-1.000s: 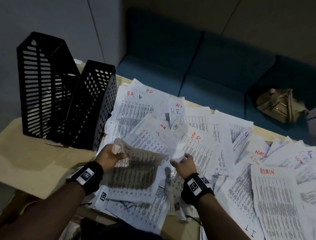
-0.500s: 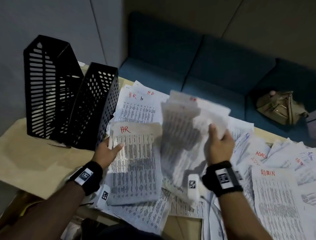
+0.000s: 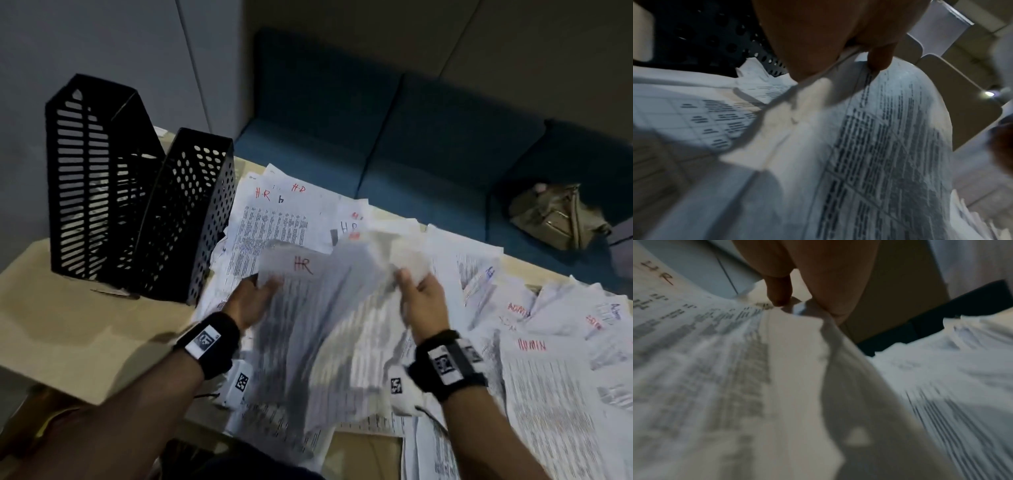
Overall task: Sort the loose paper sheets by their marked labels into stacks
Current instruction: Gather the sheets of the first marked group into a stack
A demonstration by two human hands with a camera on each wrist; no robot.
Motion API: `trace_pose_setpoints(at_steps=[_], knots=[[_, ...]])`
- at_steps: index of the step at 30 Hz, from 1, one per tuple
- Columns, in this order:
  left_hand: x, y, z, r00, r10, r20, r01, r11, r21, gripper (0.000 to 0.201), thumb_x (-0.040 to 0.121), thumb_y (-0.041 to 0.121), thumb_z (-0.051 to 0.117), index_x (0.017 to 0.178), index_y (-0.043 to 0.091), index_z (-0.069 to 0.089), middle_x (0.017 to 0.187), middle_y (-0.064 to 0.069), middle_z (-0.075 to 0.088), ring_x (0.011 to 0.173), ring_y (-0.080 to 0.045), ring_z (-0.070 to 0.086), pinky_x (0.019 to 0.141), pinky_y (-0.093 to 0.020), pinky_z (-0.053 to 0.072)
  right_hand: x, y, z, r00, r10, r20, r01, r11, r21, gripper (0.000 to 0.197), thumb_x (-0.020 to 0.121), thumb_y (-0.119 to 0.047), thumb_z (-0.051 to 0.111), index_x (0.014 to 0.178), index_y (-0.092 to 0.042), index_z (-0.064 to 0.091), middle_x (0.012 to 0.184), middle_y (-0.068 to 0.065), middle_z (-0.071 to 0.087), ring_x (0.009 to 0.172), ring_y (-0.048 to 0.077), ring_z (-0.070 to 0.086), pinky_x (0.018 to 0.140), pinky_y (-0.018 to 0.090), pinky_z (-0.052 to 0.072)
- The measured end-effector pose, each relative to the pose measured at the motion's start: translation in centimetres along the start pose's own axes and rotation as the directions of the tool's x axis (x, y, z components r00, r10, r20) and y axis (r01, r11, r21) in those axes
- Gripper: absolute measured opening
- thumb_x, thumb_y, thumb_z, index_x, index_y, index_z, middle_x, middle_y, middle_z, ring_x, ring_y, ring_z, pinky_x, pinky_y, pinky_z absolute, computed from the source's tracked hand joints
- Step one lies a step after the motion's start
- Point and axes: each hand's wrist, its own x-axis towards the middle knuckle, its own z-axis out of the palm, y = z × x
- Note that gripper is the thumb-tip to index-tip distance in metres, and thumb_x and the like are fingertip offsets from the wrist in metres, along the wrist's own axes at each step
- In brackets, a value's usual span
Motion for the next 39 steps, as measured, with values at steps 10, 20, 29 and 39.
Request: trace_pose_setpoints(at_steps=[10,20,29,39], knots=[[-1.6,-1.6,0.7,0.952,0.219,0.213,-0.186,0.969,-0.165,0.103,0.063,0.091,0.041,0.148,0.034,0.026,0.153,0.012,0.032,0.14,-0.005,0.033,0.111,-0.033,0.035,-3.1,5.9,5.8,0.971,0.146,0.189,-0.132,0.987,-0.088,0.05,0.09,-0.059,0.041,0.121,-0.023,0.057,0.109,-0.011,0.06,0.1,0.011,0.056,0.092,0.031,0.041],[-1.7,-0.2,0.3,0.887,0.38,0.264,-0.417,0.903,0.102,0.047,0.08,0.007,0.054,0.113,0.041,0.05,0.112,0.02,0.058,0.093,-0.014,0.063,0.077,-0.051,0.055,-0.9,5.7,4.8,0.976,-0.074,0.205,0.066,0.997,0.046,0.061,0.087,-0.027,0.063,0.138,-0.032,0.032,0.127,-0.002,0.043,0.114,0.008,0.05,0.086,0.013,0.05],[-2.5,-2.7,1.0,0.94,0.212,0.266,-0.229,0.973,0.033,0.066,0.09,0.005,0.059,0.142,0.034,0.032,0.124,0.011,0.055,0.112,-0.007,0.06,0.093,-0.029,0.053,-1.7,6.1,5.5,0.975,-0.098,0.2,0.162,0.929,-0.333,0.017,0.095,-0.024,0.055,0.101,-0.016,0.068,0.101,-0.004,0.058,0.097,0.016,0.057,0.074,0.01,0.041],[-1.7,-4.6,0.4,0.977,0.002,0.215,-0.101,0.887,0.45,0.039,0.1,0.012,0.043,0.139,0.011,0.046,0.136,-0.012,0.055,0.123,-0.025,0.052,0.097,-0.027,0.038,-0.9,8.6,0.7,0.859,0.411,-0.306,-0.512,0.707,-0.488,0.08,0.081,-0.03,0.073,0.144,-0.01,0.028,0.152,0.017,0.021,0.139,0.036,0.026,0.111,0.049,0.028]])
